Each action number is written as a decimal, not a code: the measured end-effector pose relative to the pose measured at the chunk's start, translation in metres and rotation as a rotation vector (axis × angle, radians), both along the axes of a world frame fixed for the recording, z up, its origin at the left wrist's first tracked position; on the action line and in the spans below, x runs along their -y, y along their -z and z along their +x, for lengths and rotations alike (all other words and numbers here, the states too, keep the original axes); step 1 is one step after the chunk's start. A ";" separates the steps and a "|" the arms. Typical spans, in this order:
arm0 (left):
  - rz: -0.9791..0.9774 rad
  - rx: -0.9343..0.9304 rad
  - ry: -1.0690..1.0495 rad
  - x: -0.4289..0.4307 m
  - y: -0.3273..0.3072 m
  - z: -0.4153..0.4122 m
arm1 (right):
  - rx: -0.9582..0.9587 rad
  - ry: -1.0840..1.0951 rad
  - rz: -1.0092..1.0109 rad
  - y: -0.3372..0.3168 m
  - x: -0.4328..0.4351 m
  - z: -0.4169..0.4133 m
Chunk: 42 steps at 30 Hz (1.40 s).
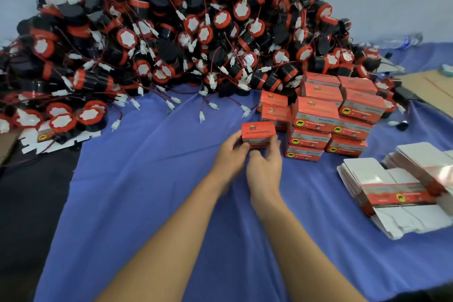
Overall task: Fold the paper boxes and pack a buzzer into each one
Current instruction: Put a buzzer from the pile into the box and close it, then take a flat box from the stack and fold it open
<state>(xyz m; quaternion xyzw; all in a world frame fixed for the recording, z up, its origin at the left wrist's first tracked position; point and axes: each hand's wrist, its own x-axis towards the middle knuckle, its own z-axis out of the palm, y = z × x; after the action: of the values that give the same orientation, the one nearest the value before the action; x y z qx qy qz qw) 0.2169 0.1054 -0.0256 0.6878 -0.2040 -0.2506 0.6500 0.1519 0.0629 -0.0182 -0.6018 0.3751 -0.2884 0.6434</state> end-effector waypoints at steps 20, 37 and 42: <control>-0.020 0.161 -0.060 0.048 -0.011 -0.140 | -0.076 0.474 -0.542 0.002 0.037 -0.159; 0.335 -0.015 0.151 0.113 -0.001 -0.210 | -0.581 0.430 -0.440 0.007 0.125 -0.232; 0.240 -0.096 0.115 0.110 -0.002 -0.212 | -0.552 0.392 -0.434 -0.003 0.127 -0.236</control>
<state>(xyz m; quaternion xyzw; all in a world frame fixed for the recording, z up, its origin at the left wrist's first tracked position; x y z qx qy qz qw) 0.0053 -0.0048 -0.0233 0.7350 -0.1801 -0.3425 0.5568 -0.0839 -0.0645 -0.0149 -0.6957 0.5717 -0.3058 0.3093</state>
